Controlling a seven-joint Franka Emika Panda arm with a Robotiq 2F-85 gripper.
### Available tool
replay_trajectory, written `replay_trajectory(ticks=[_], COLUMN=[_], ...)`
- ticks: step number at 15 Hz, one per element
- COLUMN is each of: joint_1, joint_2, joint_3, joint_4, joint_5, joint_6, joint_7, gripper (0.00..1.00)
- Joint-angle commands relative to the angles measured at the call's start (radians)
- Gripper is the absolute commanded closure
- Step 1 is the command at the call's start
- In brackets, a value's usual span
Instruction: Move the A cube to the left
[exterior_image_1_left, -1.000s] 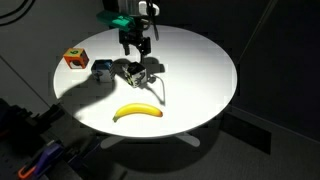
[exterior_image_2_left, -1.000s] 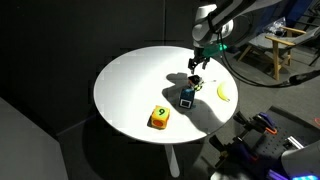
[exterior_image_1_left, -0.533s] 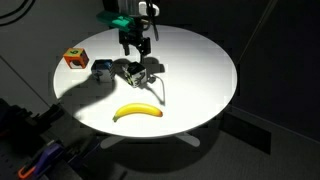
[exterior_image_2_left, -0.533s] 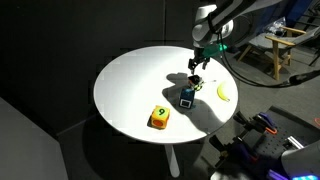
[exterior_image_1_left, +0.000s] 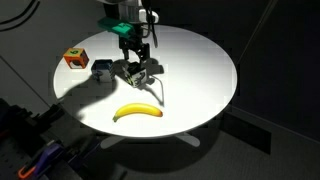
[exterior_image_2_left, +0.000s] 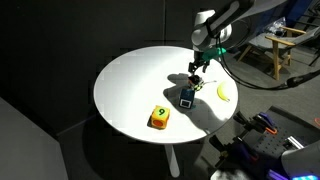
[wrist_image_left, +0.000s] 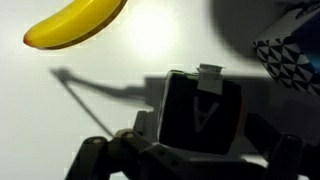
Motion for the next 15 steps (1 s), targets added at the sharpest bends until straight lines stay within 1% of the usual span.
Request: replay_trajectory(ticks=[1, 6, 15], joint_1=[-0.009, -0.007, -0.015], joint_2=[0.029, 0.062, 0.113], joint_3=[0.011, 0.02, 0.028], joint_4=[0.02, 0.032, 0.056], joint_5=[0.008, 0.011, 0.016], joint_6=[0.039, 0.086, 0.097], joint_7=[0.006, 0.005, -0.004], gripper=[0.0, 0.0, 0.0])
